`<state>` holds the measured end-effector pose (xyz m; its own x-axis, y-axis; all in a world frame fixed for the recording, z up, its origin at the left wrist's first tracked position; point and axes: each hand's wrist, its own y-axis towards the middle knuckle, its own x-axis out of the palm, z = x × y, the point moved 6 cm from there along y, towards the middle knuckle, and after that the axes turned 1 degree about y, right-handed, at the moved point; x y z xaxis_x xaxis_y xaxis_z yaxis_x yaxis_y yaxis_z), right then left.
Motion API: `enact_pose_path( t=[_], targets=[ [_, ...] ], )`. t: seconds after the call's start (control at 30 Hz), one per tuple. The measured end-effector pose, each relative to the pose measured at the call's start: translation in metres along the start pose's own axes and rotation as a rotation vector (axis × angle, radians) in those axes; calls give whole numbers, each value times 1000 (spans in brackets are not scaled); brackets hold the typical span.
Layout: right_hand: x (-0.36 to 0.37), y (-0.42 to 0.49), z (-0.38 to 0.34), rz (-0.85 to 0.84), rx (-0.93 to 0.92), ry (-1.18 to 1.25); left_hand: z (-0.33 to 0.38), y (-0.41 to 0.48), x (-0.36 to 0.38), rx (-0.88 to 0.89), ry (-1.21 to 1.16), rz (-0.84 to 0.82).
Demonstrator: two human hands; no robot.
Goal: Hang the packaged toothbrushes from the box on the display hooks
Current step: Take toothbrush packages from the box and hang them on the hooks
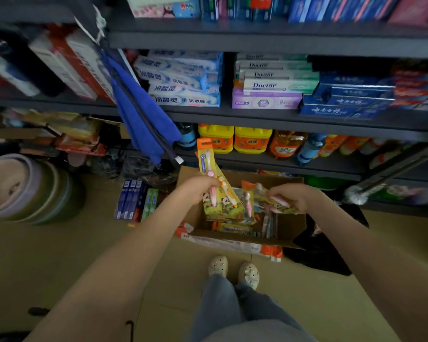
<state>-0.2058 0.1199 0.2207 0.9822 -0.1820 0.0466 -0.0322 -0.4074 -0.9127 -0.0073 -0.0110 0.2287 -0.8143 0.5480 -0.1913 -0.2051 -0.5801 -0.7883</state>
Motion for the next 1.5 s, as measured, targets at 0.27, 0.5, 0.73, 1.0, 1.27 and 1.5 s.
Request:
enact_pose_path(
  t=[0.27, 0.5, 0.73, 1.0, 1.27, 1.5],
  targets=[
    [20, -52, -39, -77, -213, 44, 34, -23, -47, 209, -43, -21],
    [59, -104, -84, -71, -419, -25, 80, -37, -97, 380, -22, -122],
    [91, -115, -98, 83, -479, 25, 107, -37, -136, 445, 67, -274],
    [145, -136, -152, 101, -716, 101, 155, -63, -157, 578, 73, -335],
    [157, -170, -235, 168, -927, 137, 218, -103, -181, 720, -37, -287],
    [174, -220, -308, 175, -1137, 31, 280, -156, -209, 945, -39, -184]
  ],
)
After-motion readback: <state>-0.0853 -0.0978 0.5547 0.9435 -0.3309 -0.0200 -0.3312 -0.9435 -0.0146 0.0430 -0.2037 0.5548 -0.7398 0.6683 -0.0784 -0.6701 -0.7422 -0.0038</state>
